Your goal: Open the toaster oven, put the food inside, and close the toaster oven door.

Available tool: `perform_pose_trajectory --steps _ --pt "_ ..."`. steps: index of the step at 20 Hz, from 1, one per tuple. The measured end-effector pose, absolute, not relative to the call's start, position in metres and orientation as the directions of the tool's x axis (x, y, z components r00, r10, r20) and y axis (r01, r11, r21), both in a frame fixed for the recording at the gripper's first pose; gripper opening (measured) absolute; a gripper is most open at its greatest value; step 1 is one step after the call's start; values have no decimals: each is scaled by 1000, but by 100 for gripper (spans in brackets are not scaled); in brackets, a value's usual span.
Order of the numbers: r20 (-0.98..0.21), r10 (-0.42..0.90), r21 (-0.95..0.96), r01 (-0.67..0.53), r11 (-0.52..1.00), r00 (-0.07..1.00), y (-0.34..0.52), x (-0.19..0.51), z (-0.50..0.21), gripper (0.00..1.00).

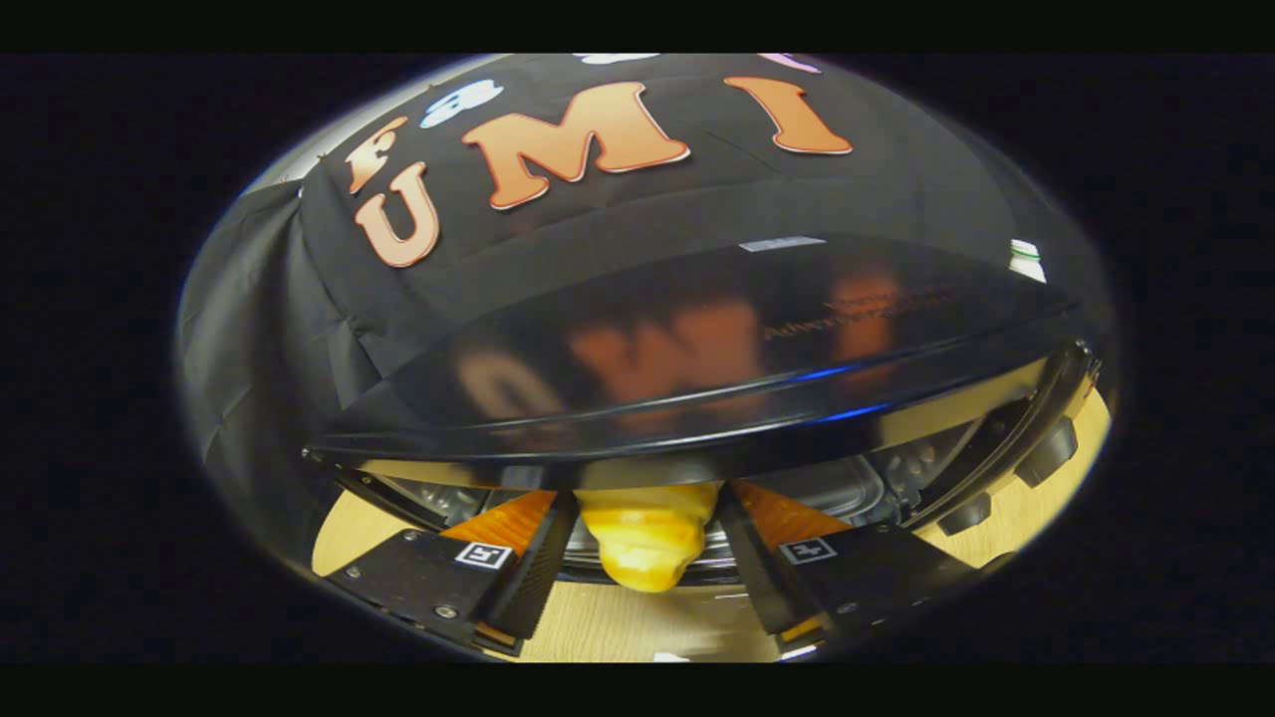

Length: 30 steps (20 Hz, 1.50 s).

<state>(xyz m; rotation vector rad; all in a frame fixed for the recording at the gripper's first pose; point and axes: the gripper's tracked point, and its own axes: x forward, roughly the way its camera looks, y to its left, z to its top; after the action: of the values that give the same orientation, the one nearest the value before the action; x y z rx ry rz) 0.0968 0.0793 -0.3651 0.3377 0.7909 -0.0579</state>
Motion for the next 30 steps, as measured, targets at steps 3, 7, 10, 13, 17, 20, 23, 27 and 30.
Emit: perform_pose_trajectory --steps 3,7,10,13,17,20,23,27,30 --pt "-690 67 250 150 957 721 76 93 -356 93" --pt "-655 50 216 123 969 754 67 74 -327 98" --pt "-644 57 208 103 973 763 66 47 -312 98" --pt "-650 86 202 63 977 755 70 14 -302 98" --pt "-672 113 200 33 979 731 72 -35 -302 99" --pt "-714 120 179 15 984 690 70 -72 -315 99" --pt "-750 146 205 17 979 645 74 -104 -326 99" --pt "-778 159 220 26 975 608 78 -132 -334 99" --pt "-809 147 207 41 977 570 73 -144 -351 99"
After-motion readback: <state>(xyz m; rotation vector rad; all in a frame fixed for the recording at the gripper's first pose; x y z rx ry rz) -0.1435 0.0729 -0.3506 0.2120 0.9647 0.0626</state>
